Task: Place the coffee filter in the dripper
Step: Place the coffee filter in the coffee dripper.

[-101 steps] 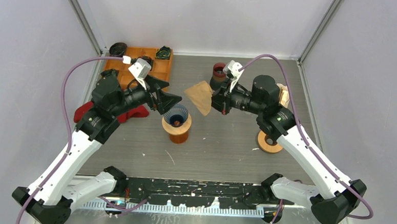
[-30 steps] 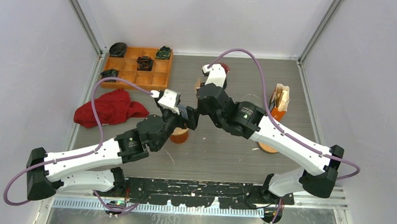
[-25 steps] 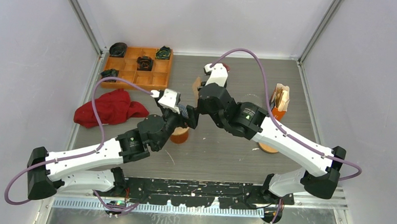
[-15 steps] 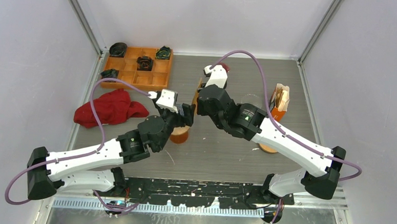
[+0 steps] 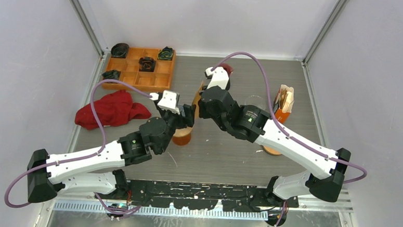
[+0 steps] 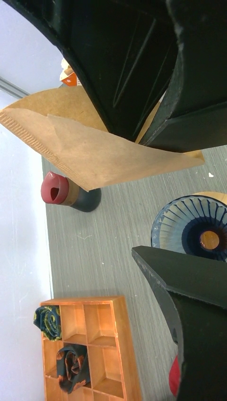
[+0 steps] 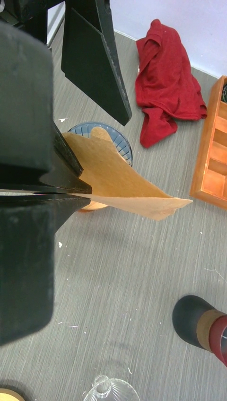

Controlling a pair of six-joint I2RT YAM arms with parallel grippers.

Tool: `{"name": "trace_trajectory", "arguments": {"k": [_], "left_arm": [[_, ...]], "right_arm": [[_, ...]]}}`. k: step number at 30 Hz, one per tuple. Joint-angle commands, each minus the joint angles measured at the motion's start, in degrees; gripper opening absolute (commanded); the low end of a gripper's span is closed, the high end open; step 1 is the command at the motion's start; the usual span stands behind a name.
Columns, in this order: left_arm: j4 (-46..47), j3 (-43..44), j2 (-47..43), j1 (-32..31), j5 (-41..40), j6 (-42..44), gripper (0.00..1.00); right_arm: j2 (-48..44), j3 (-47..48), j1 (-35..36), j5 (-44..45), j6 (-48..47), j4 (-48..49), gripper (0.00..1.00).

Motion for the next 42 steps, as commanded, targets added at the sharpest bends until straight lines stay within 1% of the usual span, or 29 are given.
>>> {"name": "trace_trajectory", "arguments": {"k": [1,6,9,23,30,35,42], "left_arm": [[1.88,2.62,-0.79,-0.25,-1.22,0.71,0.7],[0.02,4.57,-0.03,-0.25,-1.25,0.93,0.7],[-0.14,4.84,0.16,-0.3,-1.65,1.25,0.66],[-5.7,6.62,0.15,-0.16,-1.87,-0.04,0.28],[-9.62,8.24,-1.15,-0.22,-1.95,0.02,0.13],[-14.5,10.32,-1.32,-0.19,-2.5,-0.23,0.07],[-21.3,12.79,-1.84,-0.16,-2.73,-1.94,0.03]], "right_arm": [[-0.26,1.94,-0.36,-1.22,-0.84,1.65,0.01],[1.37,3.5,-0.41,-2.82,-1.6,-0.06,0.01],[1.88,3.96,-0.4,-3.42,-1.98,-0.66,0.01],[2.24,5.6,-0.76,-3.88,-3.29,-3.16,0.01],[2.91,7.07,-0.83,-4.18,-4.61,-5.01,0.01],[3.96,8.4,-0.9,-3.34,-5.7,-6.91,0.02],[3.97,8.82,-1.82,-0.66,-6.55,-8.46,0.03]]}}
